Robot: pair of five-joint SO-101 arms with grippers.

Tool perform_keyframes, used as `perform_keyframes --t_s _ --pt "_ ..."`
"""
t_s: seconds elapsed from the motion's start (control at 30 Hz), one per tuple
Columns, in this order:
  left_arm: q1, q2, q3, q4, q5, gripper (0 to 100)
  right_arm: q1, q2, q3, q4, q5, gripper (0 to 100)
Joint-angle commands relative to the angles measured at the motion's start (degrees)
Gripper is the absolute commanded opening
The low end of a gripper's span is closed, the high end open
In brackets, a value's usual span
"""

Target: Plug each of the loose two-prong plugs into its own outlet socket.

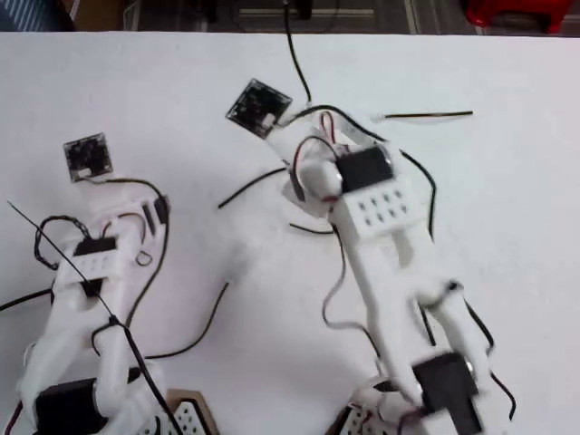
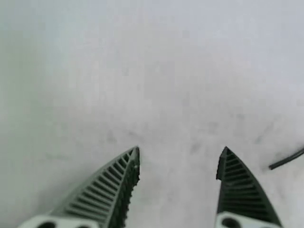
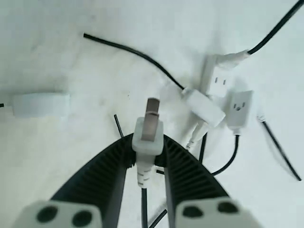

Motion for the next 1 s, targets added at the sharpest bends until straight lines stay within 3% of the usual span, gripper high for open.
perform_keyframes --t_s 0.0,0.4,0.7,0.83,0.97 --pt "2.5 -0.2 -1.2 -1.1 0.1 26 -0.4 -13.5 2.1 -0.4 -0.1 1.9" --pt "5.5 -0.2 -1.3 -1.3 0.1 27 -0.3 -47.1 36.5 -23.5 0.0 1.9" --pt "11.5 -0.2 -1.7 -1.5 0.1 26 0.0 -62.1 53.4 -42.5 0.0 1.9" --pt "14.5 -0.2 0.9 -9.2 0.1 27 0.1 -64.8 60.5 -52.6 0.0 1.9" --pt "15.8 -0.2 5.0 -22.2 0.0 27 1.2 -68.1 67.6 -63.4 0.0 1.9"
